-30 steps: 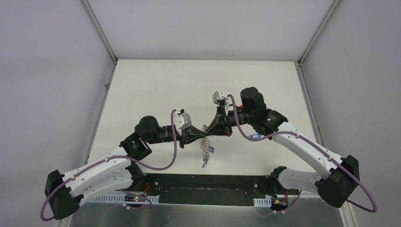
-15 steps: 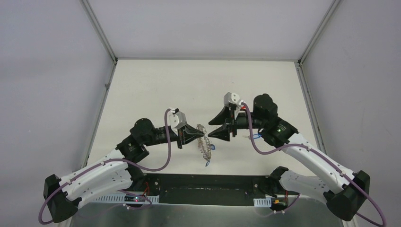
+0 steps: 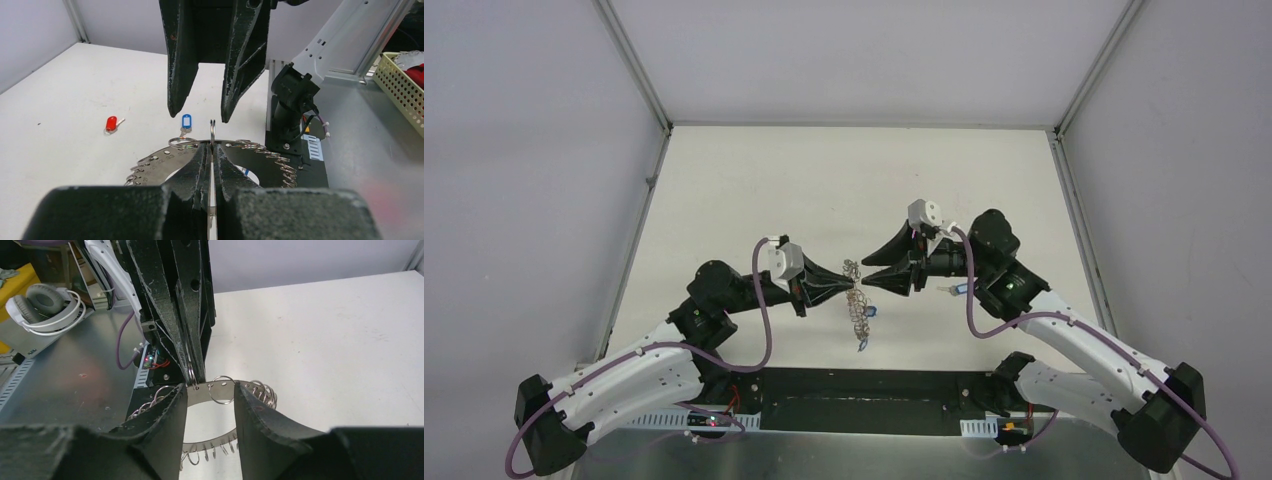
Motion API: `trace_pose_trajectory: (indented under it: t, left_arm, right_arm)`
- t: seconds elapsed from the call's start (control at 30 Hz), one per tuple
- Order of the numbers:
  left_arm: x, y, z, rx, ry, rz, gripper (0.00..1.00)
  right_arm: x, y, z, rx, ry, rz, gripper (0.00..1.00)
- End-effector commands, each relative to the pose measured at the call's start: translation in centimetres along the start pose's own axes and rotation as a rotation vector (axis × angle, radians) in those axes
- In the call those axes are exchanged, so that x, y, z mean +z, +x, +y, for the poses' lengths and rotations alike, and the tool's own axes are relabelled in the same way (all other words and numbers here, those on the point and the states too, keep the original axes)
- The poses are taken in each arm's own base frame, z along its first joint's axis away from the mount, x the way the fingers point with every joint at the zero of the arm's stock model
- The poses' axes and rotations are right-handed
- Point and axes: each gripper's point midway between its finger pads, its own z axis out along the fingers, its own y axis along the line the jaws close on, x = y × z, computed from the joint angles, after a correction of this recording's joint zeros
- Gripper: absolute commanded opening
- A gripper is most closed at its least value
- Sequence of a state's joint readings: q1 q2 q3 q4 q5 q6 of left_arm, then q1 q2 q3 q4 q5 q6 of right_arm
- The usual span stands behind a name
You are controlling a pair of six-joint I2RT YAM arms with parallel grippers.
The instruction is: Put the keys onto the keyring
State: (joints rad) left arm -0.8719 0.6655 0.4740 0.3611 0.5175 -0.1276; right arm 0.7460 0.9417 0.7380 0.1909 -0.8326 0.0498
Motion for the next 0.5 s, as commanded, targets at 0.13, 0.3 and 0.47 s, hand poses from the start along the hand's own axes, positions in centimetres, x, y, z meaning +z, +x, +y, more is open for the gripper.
trace_pose_trajectory:
  t: [0.13,0.3,0.47]
  left_arm:
    - [0.4,-4.0,-1.6,0.055,0.077,-0.129,0.0]
    - [0.4,-4.2,-1.7,0.062,0.078,-0.135,0.0]
    - [0.3,-4.5,-1.7,0.079,0.077,-0.14,0.0]
  right_arm:
    - [1.1,-2.3,1.0,-0.03,-0.097,-0.105,0.37]
    - [1.2,-1.9,1.5,-0.007,-0.134,-0.089,0.23]
    - [1.3,-1.4,1.5,-0.001,-0.139,-0.08,0.14]
